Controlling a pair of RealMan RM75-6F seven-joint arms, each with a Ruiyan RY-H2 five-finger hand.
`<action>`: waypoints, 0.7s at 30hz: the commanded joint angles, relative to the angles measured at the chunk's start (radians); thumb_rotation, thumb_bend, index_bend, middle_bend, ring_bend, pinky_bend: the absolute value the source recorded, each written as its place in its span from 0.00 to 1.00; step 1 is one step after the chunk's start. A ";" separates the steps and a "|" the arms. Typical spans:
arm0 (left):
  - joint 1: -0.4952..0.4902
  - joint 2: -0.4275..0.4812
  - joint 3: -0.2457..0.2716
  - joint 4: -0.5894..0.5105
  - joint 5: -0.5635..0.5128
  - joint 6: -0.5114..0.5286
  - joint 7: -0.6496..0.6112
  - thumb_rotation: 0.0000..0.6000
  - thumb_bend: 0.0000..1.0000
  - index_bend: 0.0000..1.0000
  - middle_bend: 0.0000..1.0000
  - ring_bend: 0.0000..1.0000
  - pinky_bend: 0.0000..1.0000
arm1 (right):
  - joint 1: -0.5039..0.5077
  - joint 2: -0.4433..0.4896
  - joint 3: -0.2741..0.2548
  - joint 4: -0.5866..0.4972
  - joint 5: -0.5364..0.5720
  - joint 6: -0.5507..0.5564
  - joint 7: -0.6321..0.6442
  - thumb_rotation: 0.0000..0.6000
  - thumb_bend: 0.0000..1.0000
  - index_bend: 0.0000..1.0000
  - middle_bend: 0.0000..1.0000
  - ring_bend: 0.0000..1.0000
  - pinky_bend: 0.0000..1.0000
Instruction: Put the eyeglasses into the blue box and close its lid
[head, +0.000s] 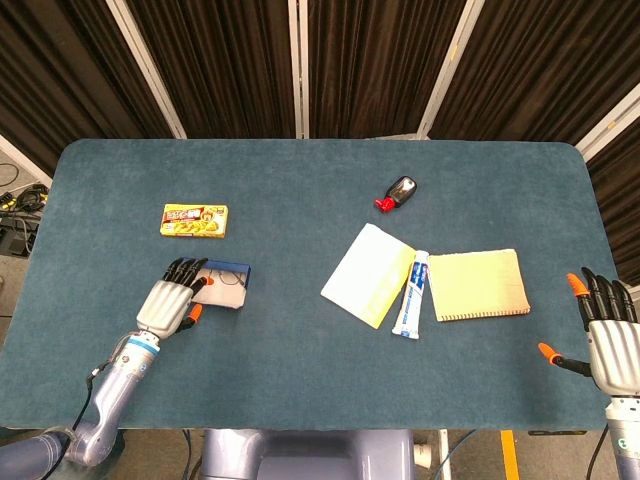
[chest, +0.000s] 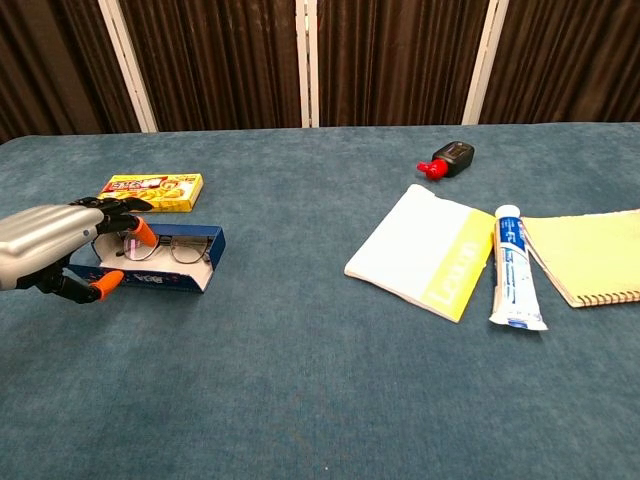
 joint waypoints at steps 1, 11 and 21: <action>-0.002 -0.003 -0.003 0.006 -0.008 -0.007 -0.001 1.00 0.56 0.27 0.00 0.00 0.00 | 0.000 0.000 0.000 0.000 0.000 0.000 -0.001 1.00 0.00 0.00 0.00 0.00 0.00; 0.000 -0.051 0.009 0.078 -0.023 -0.031 -0.043 1.00 0.56 0.41 0.00 0.00 0.00 | 0.002 -0.003 0.000 0.003 0.003 -0.006 -0.001 1.00 0.00 0.00 0.00 0.00 0.00; 0.015 -0.012 0.025 0.004 0.000 0.003 -0.040 1.00 0.56 0.60 0.00 0.00 0.00 | 0.002 -0.001 -0.001 0.001 0.000 -0.003 0.004 1.00 0.00 0.00 0.00 0.00 0.00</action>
